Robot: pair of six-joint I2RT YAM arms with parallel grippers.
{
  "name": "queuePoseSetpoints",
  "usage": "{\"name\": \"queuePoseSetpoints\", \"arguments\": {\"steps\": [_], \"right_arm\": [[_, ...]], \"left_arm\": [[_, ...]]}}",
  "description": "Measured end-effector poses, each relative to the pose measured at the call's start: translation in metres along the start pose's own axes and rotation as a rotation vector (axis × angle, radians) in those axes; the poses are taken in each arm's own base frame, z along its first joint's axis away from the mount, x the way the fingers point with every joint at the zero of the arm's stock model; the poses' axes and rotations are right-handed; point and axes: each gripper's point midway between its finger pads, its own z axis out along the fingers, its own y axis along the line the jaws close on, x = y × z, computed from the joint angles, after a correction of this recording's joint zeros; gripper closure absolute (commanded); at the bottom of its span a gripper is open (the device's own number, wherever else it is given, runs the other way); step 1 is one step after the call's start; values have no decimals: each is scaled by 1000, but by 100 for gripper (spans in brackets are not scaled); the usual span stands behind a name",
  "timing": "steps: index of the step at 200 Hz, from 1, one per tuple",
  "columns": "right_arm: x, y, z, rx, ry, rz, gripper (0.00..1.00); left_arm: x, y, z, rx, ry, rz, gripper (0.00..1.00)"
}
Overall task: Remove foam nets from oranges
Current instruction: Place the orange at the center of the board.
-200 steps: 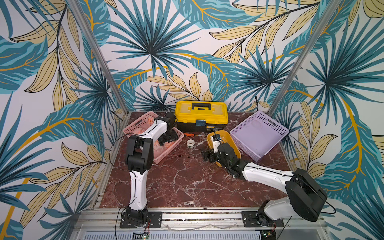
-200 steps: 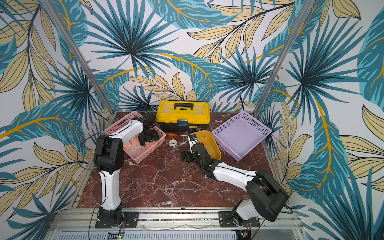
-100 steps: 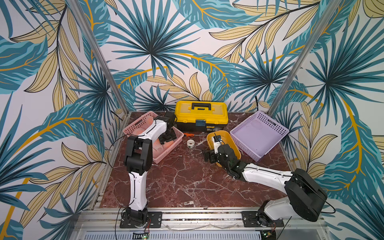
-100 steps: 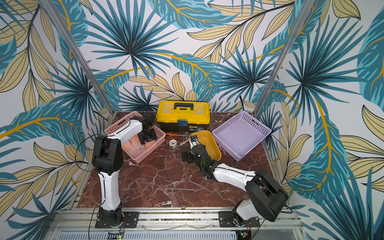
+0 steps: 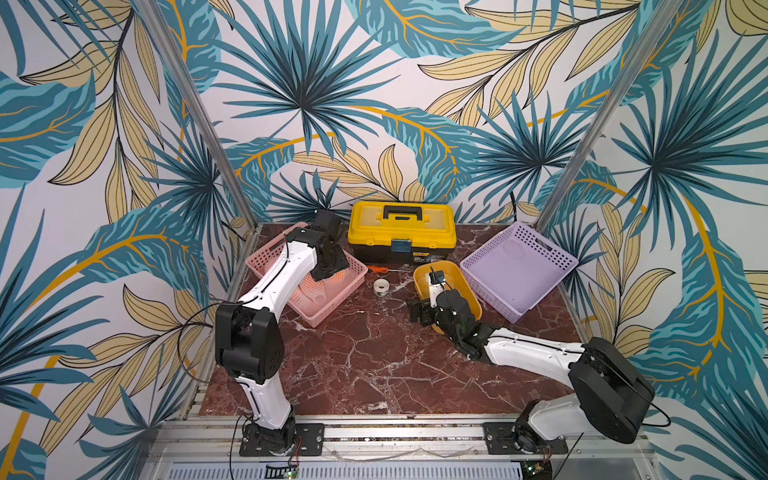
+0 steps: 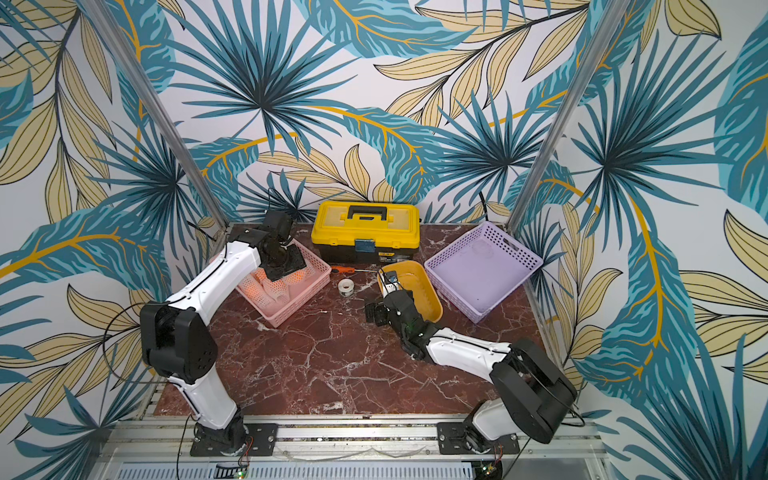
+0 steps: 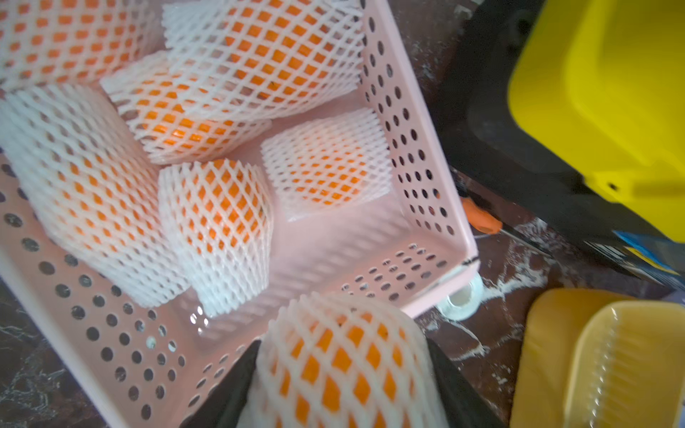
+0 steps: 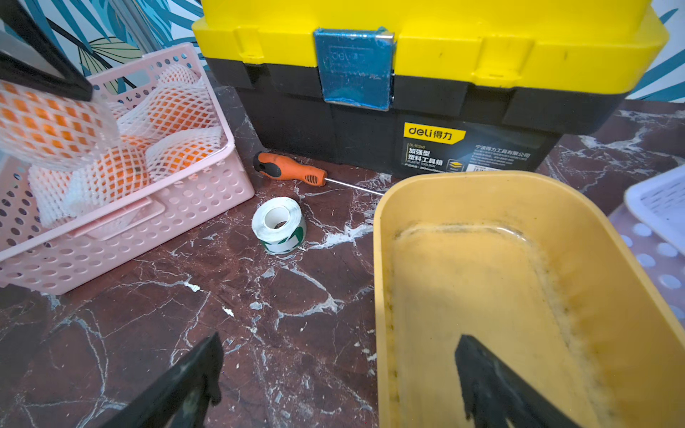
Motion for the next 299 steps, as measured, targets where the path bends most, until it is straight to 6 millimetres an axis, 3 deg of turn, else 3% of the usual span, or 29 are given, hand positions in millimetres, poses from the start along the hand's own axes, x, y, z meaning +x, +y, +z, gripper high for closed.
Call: {"name": "queuePoseSetpoints", "arguments": {"steps": [22,47,83,105,124,151,173,211,254,299], "right_arm": [[-1,-5,-3,21,-11,7,0],[-7,-10,-7,45,-29,27,0],[-11,-18,-16,78,-32,73,0],[-13,-22,-24,93,-32,108,0],[-11,-28,-33,106,-32,137,0],[2,-39,-42,134,-8,165,0],[15,-46,-46,155,23,176,0],[23,-51,-48,175,49,196,1],[25,-55,-51,180,64,228,1],[30,-51,-52,152,109,241,1]], "left_arm": [[30,-25,-20,67,13,82,46],[88,-58,-23,119,88,208,46],[178,-75,11,57,249,365,46],[214,-76,39,15,324,417,46],[232,-68,56,-13,367,424,46],[240,-63,69,-14,377,412,43],[241,-62,75,-4,368,397,31],[240,-67,78,14,352,380,0],[234,-70,68,39,331,380,0],[201,-85,21,160,243,352,1]]}}
